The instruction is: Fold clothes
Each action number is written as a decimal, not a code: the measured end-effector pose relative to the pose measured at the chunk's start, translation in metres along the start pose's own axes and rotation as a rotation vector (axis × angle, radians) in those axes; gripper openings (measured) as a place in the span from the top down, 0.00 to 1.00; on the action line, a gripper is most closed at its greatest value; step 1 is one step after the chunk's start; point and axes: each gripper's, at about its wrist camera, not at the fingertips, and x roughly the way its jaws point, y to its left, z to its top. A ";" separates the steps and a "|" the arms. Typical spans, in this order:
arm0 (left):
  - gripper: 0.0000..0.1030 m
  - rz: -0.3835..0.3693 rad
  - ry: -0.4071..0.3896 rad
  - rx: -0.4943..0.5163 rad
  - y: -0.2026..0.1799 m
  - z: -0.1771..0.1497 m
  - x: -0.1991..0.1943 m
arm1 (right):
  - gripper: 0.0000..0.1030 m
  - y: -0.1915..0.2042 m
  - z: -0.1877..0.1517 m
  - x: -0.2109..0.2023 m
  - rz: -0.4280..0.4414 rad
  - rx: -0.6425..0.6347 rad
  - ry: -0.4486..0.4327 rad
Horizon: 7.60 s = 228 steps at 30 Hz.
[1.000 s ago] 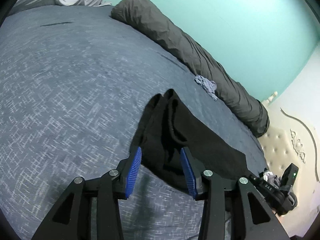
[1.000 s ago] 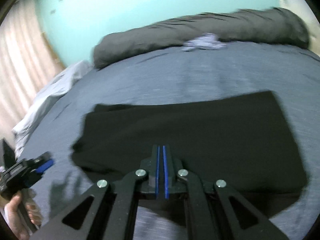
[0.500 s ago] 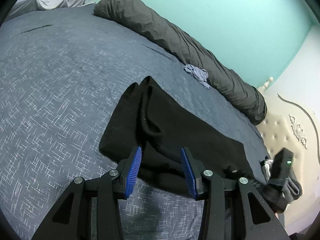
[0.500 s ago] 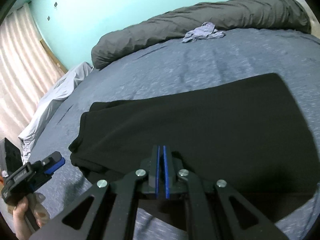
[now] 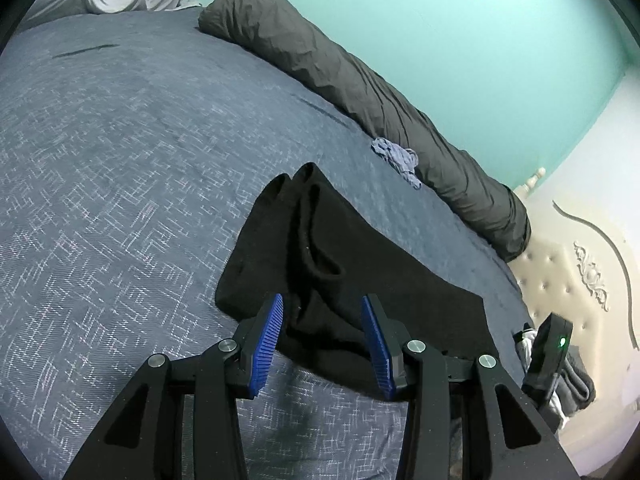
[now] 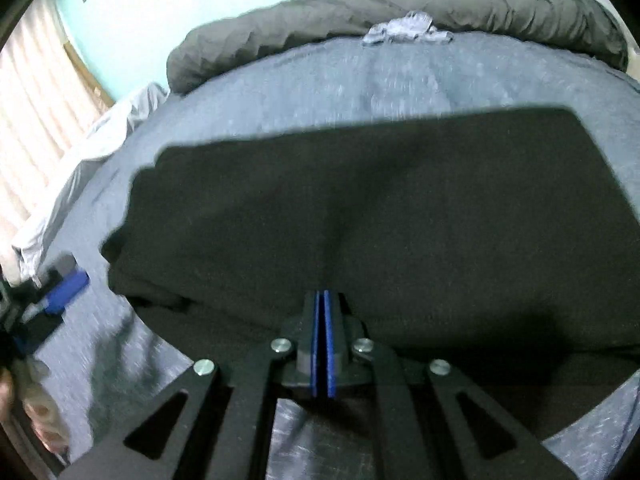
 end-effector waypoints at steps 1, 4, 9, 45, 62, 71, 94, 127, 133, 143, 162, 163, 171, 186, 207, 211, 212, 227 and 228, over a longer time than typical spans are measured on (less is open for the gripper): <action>0.57 0.000 0.001 0.000 0.001 0.000 0.000 | 0.98 0.002 0.004 -0.002 0.000 -0.001 -0.014; 0.57 -0.001 0.003 -0.008 0.003 0.000 -0.001 | 0.98 0.005 0.009 0.010 -0.011 0.014 0.008; 0.57 -0.007 0.007 -0.013 0.004 0.000 0.000 | 0.98 0.008 -0.012 0.024 -0.063 -0.008 0.000; 0.35 0.010 0.100 -0.085 0.020 -0.010 0.003 | 0.98 -0.035 -0.024 -0.048 -0.005 0.192 0.055; 0.32 0.045 0.145 -0.159 0.026 -0.032 0.038 | 0.98 -0.098 -0.093 -0.110 0.126 0.180 -0.050; 0.32 -0.016 0.111 -0.183 0.012 -0.036 0.045 | 0.97 -0.119 -0.096 -0.115 0.223 0.216 -0.082; 0.26 0.017 -0.024 -0.350 0.038 -0.018 0.059 | 0.97 -0.127 -0.090 -0.113 0.319 0.201 -0.118; 0.68 -0.138 -0.108 -0.056 -0.072 0.009 0.037 | 0.97 -0.180 -0.084 -0.126 0.324 0.361 -0.190; 0.69 -0.197 -0.044 0.104 -0.171 -0.002 0.066 | 0.97 -0.200 -0.080 -0.133 0.322 0.415 -0.216; 0.69 -0.103 0.213 0.463 -0.282 -0.109 0.165 | 0.97 -0.228 -0.078 -0.148 0.315 0.499 -0.266; 0.38 -0.086 0.146 0.444 -0.247 -0.065 0.076 | 0.96 -0.260 -0.080 -0.160 0.262 0.584 -0.286; 0.38 -0.066 0.144 0.427 -0.237 -0.060 0.077 | 0.96 -0.260 -0.080 -0.160 0.260 0.584 -0.287; 0.38 0.000 0.146 0.404 -0.180 -0.068 0.082 | 0.86 -0.255 -0.078 -0.156 0.251 0.560 -0.275; 0.38 -0.070 0.148 0.353 -0.155 -0.075 0.077 | 0.74 -0.217 -0.068 -0.148 0.210 0.398 -0.253; 0.38 -0.089 0.153 0.324 -0.140 -0.061 0.070 | 0.59 -0.142 0.025 -0.121 0.049 0.192 -0.174; 0.38 -0.094 0.155 0.323 -0.139 -0.061 0.070 | 0.83 -0.148 0.025 -0.110 0.035 0.210 -0.141; 0.38 -0.095 0.155 0.320 -0.139 -0.060 0.070 | 0.87 -0.150 0.024 -0.109 0.036 0.217 -0.139; 0.38 -0.107 0.188 0.334 -0.145 -0.067 0.077 | 0.74 -0.213 -0.033 -0.130 0.136 0.518 -0.145; 0.38 -0.107 0.190 0.337 -0.146 -0.068 0.077 | 0.74 -0.214 -0.027 -0.135 0.121 0.506 -0.161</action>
